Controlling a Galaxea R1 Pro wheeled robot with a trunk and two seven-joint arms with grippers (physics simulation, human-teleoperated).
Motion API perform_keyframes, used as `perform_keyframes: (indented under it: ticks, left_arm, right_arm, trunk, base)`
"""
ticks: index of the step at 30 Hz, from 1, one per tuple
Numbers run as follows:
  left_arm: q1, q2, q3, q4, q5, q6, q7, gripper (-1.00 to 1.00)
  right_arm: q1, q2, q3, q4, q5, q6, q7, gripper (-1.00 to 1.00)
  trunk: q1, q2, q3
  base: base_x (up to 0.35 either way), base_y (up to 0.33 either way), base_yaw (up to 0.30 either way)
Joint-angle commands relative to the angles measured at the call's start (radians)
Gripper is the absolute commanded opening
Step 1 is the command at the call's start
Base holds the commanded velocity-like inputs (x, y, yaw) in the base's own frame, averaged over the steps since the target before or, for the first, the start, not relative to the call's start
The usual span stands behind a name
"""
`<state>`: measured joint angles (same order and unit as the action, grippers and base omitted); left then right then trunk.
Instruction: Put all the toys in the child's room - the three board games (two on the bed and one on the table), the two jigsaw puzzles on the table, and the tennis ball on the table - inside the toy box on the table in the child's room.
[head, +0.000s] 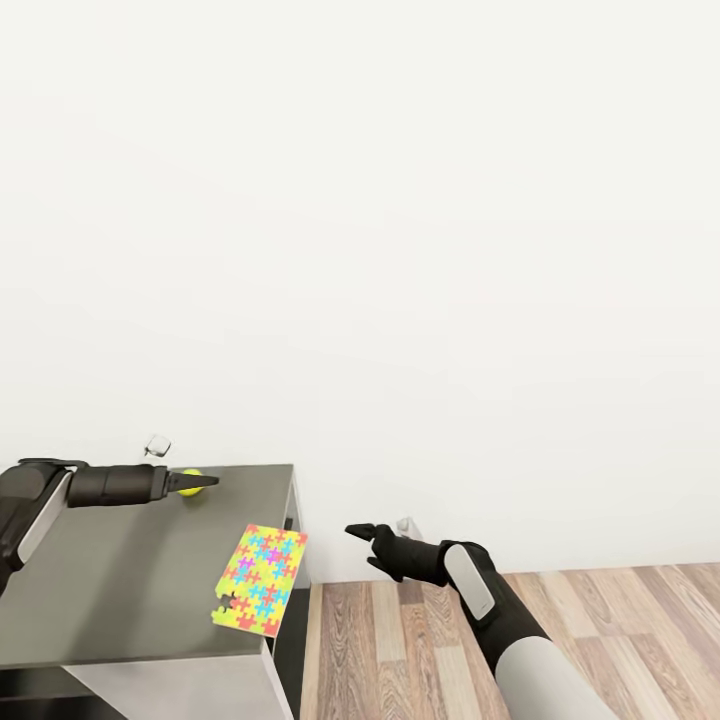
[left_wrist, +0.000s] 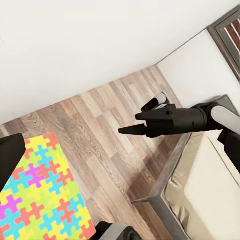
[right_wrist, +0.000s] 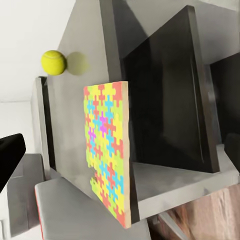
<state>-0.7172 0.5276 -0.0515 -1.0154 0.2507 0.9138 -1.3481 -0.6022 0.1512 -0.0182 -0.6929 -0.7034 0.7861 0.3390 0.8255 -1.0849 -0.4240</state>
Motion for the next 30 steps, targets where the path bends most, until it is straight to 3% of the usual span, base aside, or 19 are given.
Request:
perform_keyframes:
  ticks: [1, 4, 12, 19, 30]
  left_arm:
    - [-0.001, 0.001, -0.002, 0.000, 0.006, 0.010, 0.000, 1.00]
    - [-0.001, 0.001, -0.001, 0.000, 0.007, 0.010, 0.000, 1.00]
    - [-0.001, 0.002, -0.002, 0.000, 0.009, 0.010, -0.002, 1.00]
    - [-0.001, 0.002, -0.001, 0.001, 0.006, 0.009, -0.039, 1.00]
    - [-0.001, 0.003, 0.000, 0.001, 0.006, 0.008, -0.052, 1.00]
  right_arm:
    - [-0.001, -0.001, -0.003, 0.000, 0.002, 0.005, 0.004, 1.00]
    - [0.000, -0.003, -0.005, 0.002, 0.000, 0.007, 0.008, 1.00]
    - [-0.001, -0.006, -0.017, 0.011, -0.005, 0.016, 0.013, 1.00]
    - [0.000, -0.004, -0.017, 0.012, -0.007, 0.016, 0.014, 1.00]
    - [0.000, -0.004, -0.017, 0.012, -0.007, 0.018, 0.014, 1.00]
  trunk:
    - [0.004, -0.008, -0.004]
    - [0.016, -0.029, -0.014]
    - [0.016, -0.029, -0.014]
    - [0.016, -0.029, -0.014]
    - [0.016, -0.029, -0.014]
  base:
    - [0.000, 0.000, 0.000]
    - [0.000, 0.000, 0.000]
    - [0.000, 0.000, 0.000]
    - [0.000, 0.004, 0.000]
    - [0.000, 0.125, 0.000]
